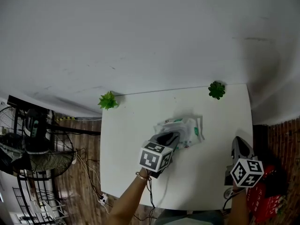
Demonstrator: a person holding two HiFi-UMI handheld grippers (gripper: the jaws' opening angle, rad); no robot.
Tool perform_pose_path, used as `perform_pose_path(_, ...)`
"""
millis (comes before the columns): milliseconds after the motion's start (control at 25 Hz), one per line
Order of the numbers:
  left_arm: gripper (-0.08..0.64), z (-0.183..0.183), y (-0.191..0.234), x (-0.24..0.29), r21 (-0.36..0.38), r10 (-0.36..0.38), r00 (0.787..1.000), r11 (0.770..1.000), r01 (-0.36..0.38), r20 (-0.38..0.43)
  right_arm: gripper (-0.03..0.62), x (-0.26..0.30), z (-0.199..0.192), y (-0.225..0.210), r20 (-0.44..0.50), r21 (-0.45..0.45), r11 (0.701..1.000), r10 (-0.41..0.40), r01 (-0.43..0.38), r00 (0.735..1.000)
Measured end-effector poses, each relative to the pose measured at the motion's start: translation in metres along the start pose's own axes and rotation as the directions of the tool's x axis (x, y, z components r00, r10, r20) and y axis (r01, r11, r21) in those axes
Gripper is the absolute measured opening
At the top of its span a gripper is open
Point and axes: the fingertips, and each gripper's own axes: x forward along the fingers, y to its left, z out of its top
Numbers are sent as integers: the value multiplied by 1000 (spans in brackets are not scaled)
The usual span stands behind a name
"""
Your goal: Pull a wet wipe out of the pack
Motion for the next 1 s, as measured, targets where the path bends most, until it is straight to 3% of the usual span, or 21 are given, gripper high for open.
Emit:
perform_pose_path(240, 97, -4, 0, 4, -19, -33, 995, 999, 31, -95, 2, 3, -3, -2, -5, 14, 1000, -1, 1, 1000)
perform_pose_path(480, 100, -6, -1, 4, -41, -56, 975, 998, 48, -216, 2, 2, -6, -8, -4, 32, 999, -11, 11, 1000)
perform_pose_path(720, 106, -4, -2, 8, -123, -81, 971, 991, 53, -227, 2, 0, -9, -18, 7, 57, 998, -27, 27, 1000)
perform_pose_path(1000, 106, -7, 0, 13, -124, -47, 959, 992, 13, -281, 2, -2, -12, -27, 15, 81, 996, -37, 36, 999)
